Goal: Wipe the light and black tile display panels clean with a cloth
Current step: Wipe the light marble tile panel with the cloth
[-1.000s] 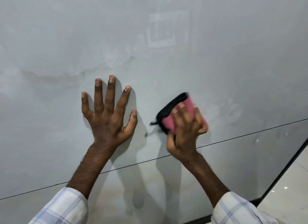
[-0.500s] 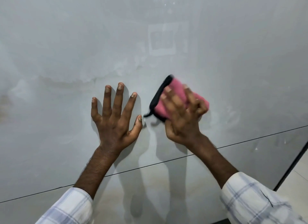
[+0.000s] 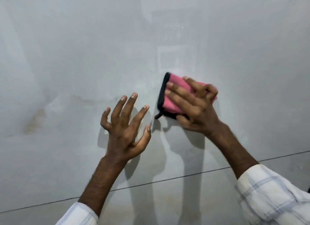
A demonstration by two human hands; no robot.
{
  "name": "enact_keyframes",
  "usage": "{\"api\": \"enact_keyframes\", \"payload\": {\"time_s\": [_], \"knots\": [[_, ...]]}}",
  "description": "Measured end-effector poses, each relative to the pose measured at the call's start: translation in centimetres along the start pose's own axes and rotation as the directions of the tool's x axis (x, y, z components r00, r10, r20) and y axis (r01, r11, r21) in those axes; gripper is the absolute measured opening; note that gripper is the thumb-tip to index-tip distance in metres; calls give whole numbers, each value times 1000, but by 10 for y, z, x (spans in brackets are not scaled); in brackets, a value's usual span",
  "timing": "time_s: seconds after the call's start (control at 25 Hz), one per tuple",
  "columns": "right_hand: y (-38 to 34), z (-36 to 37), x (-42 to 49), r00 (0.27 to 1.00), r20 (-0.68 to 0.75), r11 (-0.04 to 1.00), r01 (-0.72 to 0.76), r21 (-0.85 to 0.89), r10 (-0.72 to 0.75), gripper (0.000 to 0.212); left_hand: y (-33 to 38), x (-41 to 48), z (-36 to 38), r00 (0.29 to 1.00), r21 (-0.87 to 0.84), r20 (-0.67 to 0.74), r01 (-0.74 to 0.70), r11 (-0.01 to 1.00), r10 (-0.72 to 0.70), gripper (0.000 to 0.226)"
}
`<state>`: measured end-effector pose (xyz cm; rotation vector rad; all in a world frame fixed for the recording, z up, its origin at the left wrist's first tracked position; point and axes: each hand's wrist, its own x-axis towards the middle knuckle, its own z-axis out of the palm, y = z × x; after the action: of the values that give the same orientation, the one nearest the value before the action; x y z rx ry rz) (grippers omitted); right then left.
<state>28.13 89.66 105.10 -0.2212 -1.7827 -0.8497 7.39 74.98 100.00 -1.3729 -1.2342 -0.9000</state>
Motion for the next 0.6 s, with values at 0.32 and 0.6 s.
{"api": "enact_keyframes", "payload": {"time_s": [0.32, 0.6], "knots": [[-9, 6, 59, 981, -56, 979, -188, -81, 184, 73, -54, 155, -22, 989, 185, -66, -116, 976, 130, 59], [54, -18, 127, 768, -179, 780, -626, -10, 615, 79, -76, 149, -5, 979, 299, -17, -189, 935, 203, 66]]}}
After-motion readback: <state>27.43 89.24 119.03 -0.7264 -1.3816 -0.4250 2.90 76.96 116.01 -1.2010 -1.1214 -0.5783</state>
